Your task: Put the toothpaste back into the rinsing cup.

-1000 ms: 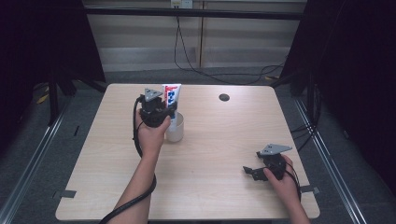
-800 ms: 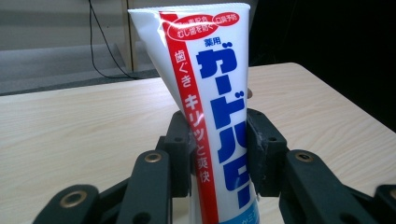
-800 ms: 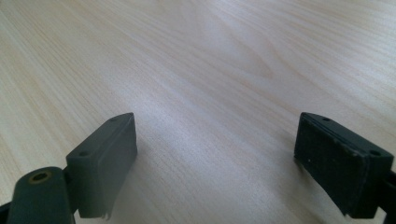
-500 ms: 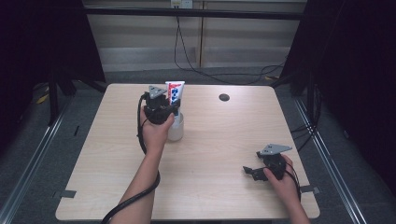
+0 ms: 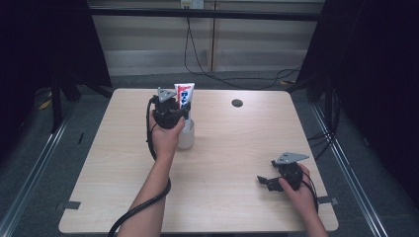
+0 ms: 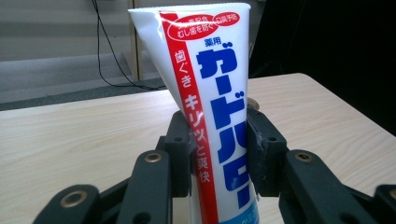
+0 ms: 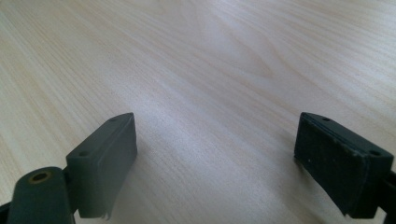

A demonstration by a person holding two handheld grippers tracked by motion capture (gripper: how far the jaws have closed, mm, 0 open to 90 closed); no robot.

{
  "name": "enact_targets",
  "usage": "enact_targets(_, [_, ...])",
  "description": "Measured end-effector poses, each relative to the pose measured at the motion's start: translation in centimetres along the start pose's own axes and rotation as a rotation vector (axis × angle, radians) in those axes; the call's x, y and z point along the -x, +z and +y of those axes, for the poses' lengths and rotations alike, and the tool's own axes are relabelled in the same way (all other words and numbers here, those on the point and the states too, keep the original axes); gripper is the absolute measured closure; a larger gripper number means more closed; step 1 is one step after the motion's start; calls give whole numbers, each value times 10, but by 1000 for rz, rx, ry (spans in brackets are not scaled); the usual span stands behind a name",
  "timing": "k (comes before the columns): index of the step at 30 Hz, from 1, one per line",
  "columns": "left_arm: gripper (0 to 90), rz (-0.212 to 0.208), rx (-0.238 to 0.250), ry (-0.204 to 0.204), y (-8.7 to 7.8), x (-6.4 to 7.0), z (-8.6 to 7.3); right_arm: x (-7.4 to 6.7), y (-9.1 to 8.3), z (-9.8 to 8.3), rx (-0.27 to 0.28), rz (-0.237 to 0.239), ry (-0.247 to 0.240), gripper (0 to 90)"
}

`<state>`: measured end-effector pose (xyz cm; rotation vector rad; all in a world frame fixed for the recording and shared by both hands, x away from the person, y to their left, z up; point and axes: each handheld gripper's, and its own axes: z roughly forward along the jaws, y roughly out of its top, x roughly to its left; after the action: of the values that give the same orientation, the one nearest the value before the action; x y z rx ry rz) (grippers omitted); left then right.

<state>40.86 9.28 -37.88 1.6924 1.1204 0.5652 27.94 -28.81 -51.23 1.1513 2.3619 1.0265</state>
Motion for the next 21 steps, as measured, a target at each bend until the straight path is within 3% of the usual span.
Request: enact_targets(21, [651, 20, 3, 1, 10, -3, -7, 0, 0, 0, -1, 0, 1, 127])
